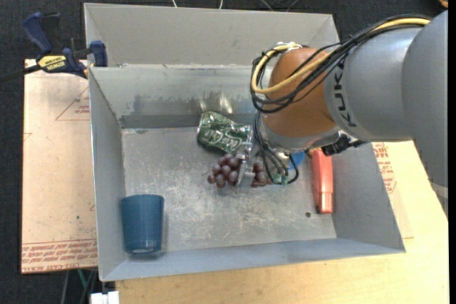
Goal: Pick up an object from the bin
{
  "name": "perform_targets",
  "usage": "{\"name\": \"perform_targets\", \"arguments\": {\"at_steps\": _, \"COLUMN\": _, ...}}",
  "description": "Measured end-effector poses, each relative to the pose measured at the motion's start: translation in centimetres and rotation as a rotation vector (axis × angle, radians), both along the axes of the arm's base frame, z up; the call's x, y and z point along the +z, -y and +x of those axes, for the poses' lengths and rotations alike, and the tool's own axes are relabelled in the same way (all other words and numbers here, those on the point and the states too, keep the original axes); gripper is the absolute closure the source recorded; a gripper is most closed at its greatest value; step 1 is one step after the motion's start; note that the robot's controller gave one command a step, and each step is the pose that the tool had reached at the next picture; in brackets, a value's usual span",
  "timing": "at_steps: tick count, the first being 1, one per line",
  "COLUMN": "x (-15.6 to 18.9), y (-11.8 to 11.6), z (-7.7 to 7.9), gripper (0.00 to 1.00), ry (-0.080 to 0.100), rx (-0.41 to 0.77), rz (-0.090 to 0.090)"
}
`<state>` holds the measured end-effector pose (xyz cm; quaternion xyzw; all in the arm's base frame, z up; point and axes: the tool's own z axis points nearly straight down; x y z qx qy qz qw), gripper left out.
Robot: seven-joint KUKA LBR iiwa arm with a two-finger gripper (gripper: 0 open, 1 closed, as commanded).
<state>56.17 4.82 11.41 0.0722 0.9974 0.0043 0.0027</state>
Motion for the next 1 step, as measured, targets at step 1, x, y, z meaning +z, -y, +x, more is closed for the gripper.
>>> {"name": "perform_targets", "arguments": {"at_steps": 1, "x": 1.66, "y": 0.00, "z": -0.03, "gripper": 1.00, "ry": -0.001, "rx": 0.000, "rz": 0.001}}
